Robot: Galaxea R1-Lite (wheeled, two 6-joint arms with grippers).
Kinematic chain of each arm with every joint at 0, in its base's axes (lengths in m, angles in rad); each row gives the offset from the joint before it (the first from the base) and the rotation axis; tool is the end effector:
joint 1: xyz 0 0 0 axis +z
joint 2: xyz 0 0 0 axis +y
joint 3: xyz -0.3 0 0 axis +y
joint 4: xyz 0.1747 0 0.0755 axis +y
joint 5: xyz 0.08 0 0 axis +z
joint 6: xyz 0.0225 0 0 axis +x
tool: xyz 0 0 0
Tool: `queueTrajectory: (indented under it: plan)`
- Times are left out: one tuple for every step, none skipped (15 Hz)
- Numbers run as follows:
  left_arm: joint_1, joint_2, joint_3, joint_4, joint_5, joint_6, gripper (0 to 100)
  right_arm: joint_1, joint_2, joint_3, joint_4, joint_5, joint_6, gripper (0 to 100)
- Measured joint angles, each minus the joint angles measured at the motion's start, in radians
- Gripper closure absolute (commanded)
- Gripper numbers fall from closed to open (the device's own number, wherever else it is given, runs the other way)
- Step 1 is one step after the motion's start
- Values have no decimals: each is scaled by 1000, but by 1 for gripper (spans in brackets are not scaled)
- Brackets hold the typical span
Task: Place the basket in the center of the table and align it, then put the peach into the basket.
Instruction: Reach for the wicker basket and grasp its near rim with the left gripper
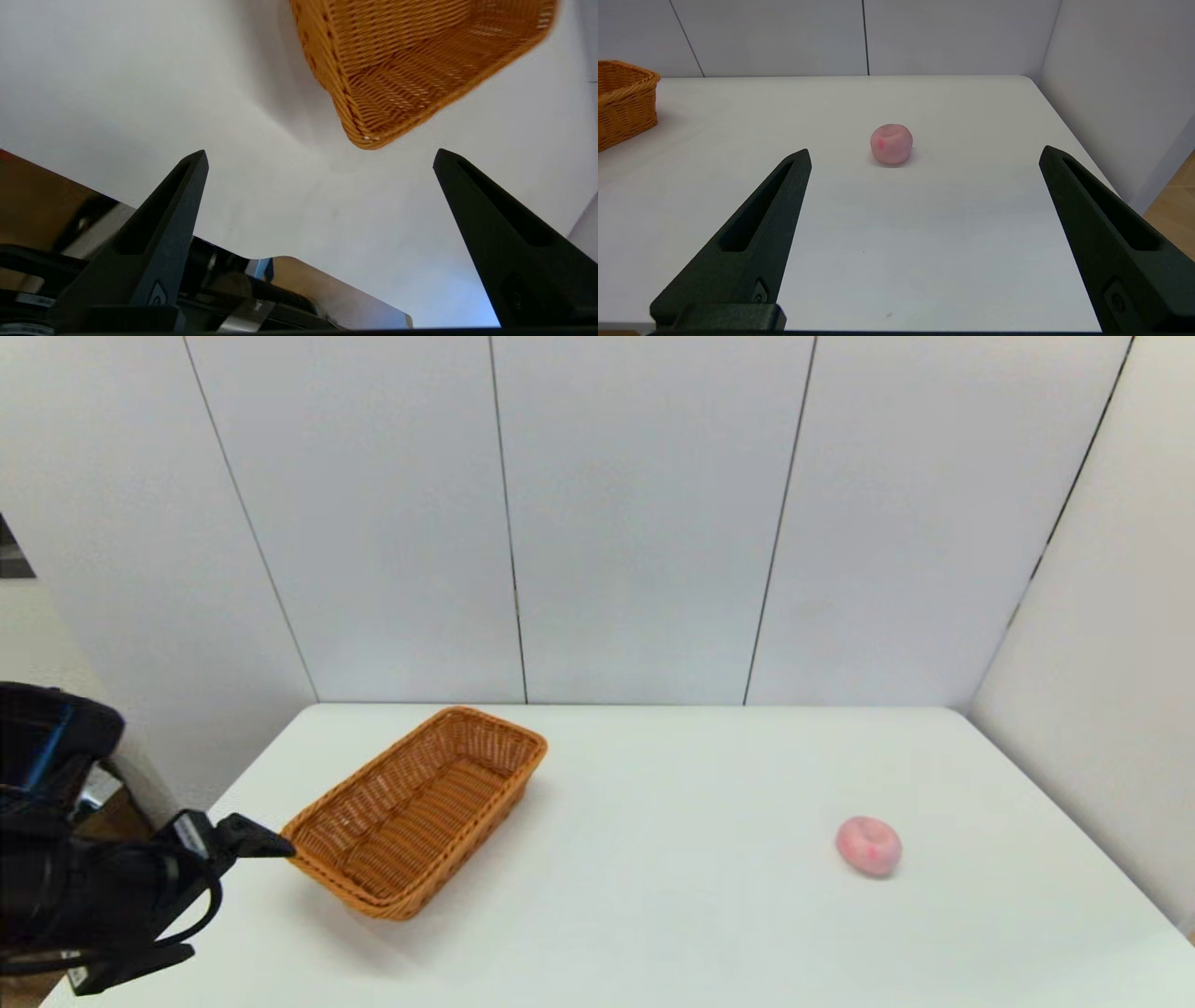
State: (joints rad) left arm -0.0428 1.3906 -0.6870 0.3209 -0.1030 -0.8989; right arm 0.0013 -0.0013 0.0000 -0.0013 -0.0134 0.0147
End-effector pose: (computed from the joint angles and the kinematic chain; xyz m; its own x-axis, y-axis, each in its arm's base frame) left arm 0.1812 -0.0101 0.1522 0.5119 -0.1248 -0.8499 -0.6084 0.6458 -0.4613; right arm -0.0229 -0.0003 0.0756 0.9999 -0.0121 0.0026 0.0121 0.9998 0.0147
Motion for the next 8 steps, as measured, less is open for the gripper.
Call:
queueTrajectory:
  plan:
    - [-6, 63, -23, 0, -3, -13, 0, 0, 0, 0, 0, 0, 1, 0]
    - [-11, 122, -49, 0, -11, -24, 0, 0, 0, 0, 0, 0, 1, 0]
    - [-14, 181, -77, -1, -28, -35, 0, 0, 0, 0, 0, 0, 1, 0]
    - [-16, 232, -101, -2, -41, -40, 0, 0, 0, 0, 0, 0, 1, 0]
    - [-17, 277, -125, -3, -47, -44, 0, 0, 0, 0, 0, 0, 1, 0]
    - [-17, 324, -149, -11, -51, -46, 0, 0, 0, 0, 0, 0, 1, 0]
    - [-17, 369, -170, -27, -52, -48, 0, 0, 0, 0, 0, 0, 1, 0]
    - [-17, 407, -187, -41, -53, -50, 0, 0, 0, 0, 0, 0, 0, 0]
